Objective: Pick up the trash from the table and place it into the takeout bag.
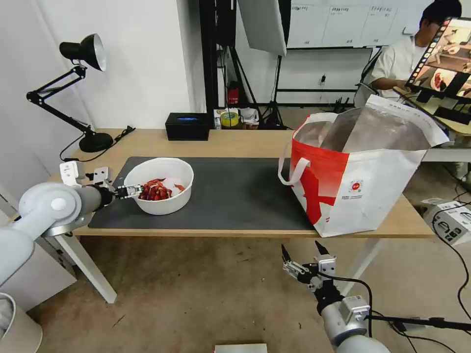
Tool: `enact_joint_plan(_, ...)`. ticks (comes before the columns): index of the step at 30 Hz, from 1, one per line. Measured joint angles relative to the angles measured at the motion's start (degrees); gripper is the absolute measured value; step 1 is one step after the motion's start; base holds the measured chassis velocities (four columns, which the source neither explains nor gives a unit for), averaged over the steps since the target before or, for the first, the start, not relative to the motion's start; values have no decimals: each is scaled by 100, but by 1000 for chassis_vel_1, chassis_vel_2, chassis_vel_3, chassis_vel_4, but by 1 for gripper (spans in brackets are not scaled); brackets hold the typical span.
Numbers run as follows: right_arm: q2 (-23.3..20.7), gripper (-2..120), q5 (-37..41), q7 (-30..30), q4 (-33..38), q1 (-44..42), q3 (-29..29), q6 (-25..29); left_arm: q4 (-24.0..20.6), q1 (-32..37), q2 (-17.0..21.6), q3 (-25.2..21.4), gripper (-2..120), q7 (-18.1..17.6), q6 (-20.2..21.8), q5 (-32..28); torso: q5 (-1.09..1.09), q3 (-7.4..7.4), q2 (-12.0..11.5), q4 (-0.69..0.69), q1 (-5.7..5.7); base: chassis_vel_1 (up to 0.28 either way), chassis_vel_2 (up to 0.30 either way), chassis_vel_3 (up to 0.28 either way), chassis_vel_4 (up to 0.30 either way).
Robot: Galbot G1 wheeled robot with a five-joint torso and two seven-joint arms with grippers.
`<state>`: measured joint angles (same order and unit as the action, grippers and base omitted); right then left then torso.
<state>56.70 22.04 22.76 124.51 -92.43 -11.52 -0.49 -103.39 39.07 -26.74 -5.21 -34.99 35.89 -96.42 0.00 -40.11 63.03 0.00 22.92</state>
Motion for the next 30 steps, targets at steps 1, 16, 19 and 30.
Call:
enact_joint_plan(1, 0, 100, 0, 0, 0, 0, 0, 0, 74, -115, -49, 128, 100, -136, 12, -30, 0, 0, 0, 0, 0, 0, 0, 0, 0)
enact_joint_plan(16, 0, 100, 0, 0, 0, 0, 0, 0, 369, -798, -191, 815, 74, -410, 48, -253, 0, 0, 0, 0, -1, 0, 0, 0, 0)
enact_joint_plan(19, 0, 100, 0, 0, 0, 0, 0, 0, 402, -869, -209, 899, 64, -432, 95, -290, 1, 0, 0, -1, 0, 0, 0, 0, 0)
enact_joint_plan(30, 0, 100, 0, 0, 0, 0, 0, 0, 430, -964, -237, 1025, 23, -477, 132, -318, 0, 0, 0, -1, -1, 0, 0, 0, 0)
